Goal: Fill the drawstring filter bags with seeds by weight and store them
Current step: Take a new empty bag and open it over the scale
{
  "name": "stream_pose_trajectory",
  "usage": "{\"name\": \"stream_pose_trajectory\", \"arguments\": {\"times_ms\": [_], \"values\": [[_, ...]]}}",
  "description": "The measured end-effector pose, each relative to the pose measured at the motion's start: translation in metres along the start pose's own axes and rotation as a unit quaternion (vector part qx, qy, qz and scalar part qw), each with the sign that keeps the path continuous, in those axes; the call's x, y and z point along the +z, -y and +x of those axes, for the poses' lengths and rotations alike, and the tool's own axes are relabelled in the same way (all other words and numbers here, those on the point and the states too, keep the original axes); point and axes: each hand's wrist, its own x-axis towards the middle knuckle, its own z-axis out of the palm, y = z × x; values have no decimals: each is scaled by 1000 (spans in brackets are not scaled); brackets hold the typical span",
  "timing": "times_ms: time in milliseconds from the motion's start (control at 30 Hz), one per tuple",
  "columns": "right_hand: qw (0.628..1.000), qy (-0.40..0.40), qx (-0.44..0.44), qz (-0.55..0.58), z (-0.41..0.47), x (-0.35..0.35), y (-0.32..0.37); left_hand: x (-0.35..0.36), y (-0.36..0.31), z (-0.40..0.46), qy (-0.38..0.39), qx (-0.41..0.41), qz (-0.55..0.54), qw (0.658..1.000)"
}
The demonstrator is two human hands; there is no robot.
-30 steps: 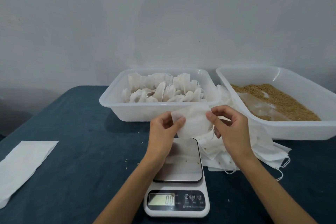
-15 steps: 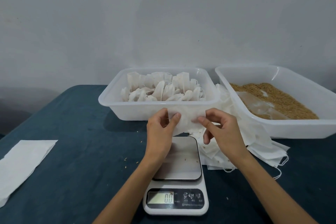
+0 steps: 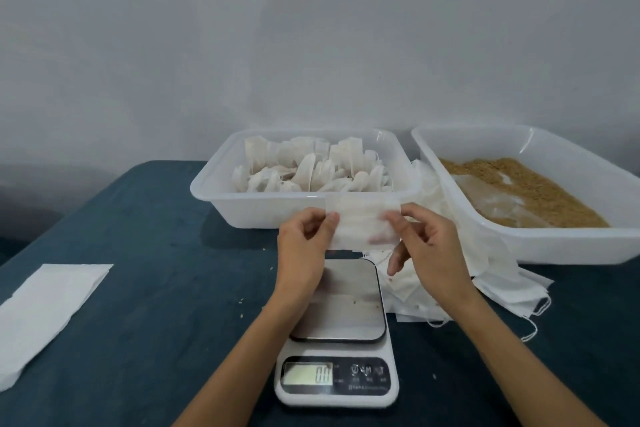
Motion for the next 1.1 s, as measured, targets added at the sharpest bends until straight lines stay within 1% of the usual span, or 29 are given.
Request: {"name": "stream_pose_trajectory", "arguments": {"times_ms": [100, 167, 233, 300, 333, 400, 433, 467, 533, 600, 733, 767, 933, 1100], "values": [[998, 23, -28, -44, -1, 3, 1, 3, 0, -1, 38, -29, -17, 999], [997, 28, -30, -63, -1, 6, 0, 2, 0, 0, 34, -37, -25, 998], [998, 15, -25, -56, -2, 4, -1, 0, 0, 1, 14, -31, -21, 999], [998, 1, -35, -46, -2, 1, 2, 0, 1, 0, 23, -24, 3, 999], [997, -5, -59, -57, -3, 1, 4, 1, 1, -1, 37, -23, 17, 999], [985, 4, -136, -106, -4, 3, 5, 2, 1, -1, 53, -25, 29, 998], [977, 12, -165, -132, -5, 4, 5, 2, 1, -1, 49, -26, 24, 998], [973, 12, -173, -151, -5, 5, 4, 1, 1, -1, 39, -29, 13, 999], [979, -7, -141, -146, -5, 4, 1, -1, -1, 1, 23, -39, -12, 999], [985, -19, -121, -118, -5, 3, 0, 0, -1, 1, 28, -40, -17, 999], [976, 37, -162, -141, -5, 7, 1, 3, -3, -1, 63, -43, -15, 997], [975, 41, -161, -151, -5, 7, 1, 2, -3, -1, 63, -44, -16, 997], [987, -10, -95, -128, -5, 4, -2, 2, -5, 0, 45, -52, -14, 997], [995, 33, -48, -77, -6, 5, 1, 2, -9, -2, 52, -54, -27, 997]]}}
